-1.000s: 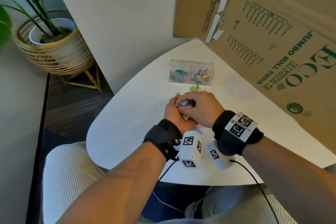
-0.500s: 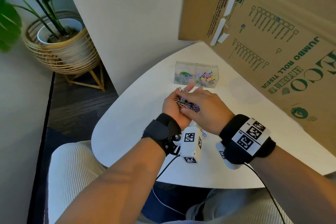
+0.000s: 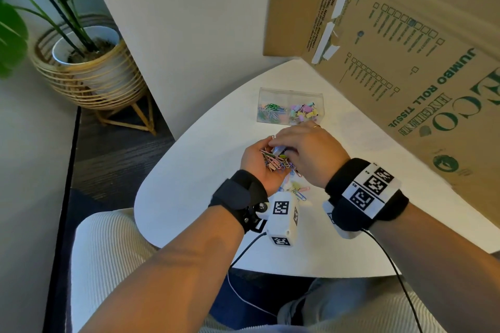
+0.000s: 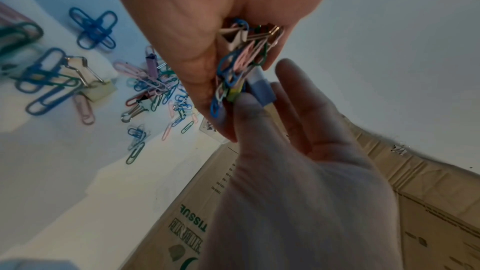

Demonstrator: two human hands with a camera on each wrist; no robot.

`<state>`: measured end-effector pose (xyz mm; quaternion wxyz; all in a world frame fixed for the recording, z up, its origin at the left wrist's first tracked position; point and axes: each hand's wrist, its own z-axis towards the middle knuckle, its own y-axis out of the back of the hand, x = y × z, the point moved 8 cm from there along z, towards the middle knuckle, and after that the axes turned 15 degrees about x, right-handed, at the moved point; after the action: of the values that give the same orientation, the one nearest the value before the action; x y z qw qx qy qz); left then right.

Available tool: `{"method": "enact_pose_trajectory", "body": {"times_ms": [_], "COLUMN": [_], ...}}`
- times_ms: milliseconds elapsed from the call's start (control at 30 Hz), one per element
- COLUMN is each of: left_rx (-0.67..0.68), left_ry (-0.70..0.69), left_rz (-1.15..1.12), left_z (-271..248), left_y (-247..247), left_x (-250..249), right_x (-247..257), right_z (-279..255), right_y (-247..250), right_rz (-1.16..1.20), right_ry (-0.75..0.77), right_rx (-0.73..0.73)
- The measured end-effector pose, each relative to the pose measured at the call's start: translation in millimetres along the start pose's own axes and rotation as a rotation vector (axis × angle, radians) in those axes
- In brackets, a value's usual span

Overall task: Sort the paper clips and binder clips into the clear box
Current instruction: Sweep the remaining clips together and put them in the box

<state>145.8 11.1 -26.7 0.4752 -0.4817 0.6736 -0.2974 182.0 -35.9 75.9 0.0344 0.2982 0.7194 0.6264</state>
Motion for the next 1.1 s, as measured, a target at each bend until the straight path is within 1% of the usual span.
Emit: {"method": "enact_pose_trajectory", "body": {"times_ms": [67, 167, 267, 400, 433, 500, 567, 633, 700, 767, 833, 900, 1000, 1100], "left_rx": [-0.017, -0.004, 0.013, 0.020, 0.022, 0.008, -0.010, -0.033, -0.051, -0.058, -0.072, -0.078, -0.077, -0.085], "left_ry": [0.008, 0.016, 0.004, -0.005, 0.001, 0.007, 0.018, 0.020, 0.024, 0.028, 0.021, 0.017, 0.017, 0.024], "left_rz": [-0.009, -0.028, -0.063, -0.088, -0.094, -0.107, -0.114, -0.125, -0.131, -0.141, -0.138, -0.124, -0.114, -0.103], "left_z": [-1.3, -2.4, -1.9, -0.6, -0.4, -1.9, -4.9, -6.6, -8.0, -8.9, -9.5, -10.4, -11.1, -11.4], "left_y": [0.3, -3.4, -8.5, -9.7, -8.1, -3.5, 1.9, 8.6, 14.1, 16.7, 18.6, 17.5, 15.1, 15.0], "left_x": [1.3, 0.2, -1.3, 0.1, 0.8, 1.7, 3.5, 4.8, 5.9, 5.6, 3.4, 1.2, 1.0, 2.4], "right_x": [-1.8, -7.5, -12.0, -30.0, -34.4, -43.1, -53.6, -69.6, -89.5, -107.8, -119.8, -127.4, -133.2, -138.8], "right_z": [0.6, -1.2, -5.5, -16.1, -18.4, -22.3, -22.1, -19.9, -18.4, -15.7, -11.7, -5.4, 7.4, 21.3], "right_y": [1.1, 5.4, 9.7, 16.6, 16.9, 14.3, 6.0, -5.2, -17.5, -29.2, -31.8, -23.6, -2.6, 10.7], "right_rz": [-0.017, 0.048, 0.131, 0.531, 0.600, 0.666, 0.731, 0.848, 1.022, 1.189, 1.291, 1.321, 1.300, 1.276], "right_ry": [0.008, 0.010, -0.025, -0.112, -0.124, -0.155, -0.193, -0.248, -0.347, -0.457, -0.523, -0.545, -0.546, -0.558], "right_rx": [-0.018, -0.076, -0.144, -0.324, -0.376, -0.450, -0.482, -0.520, -0.557, -0.563, -0.562, -0.585, -0.611, -0.565]}}
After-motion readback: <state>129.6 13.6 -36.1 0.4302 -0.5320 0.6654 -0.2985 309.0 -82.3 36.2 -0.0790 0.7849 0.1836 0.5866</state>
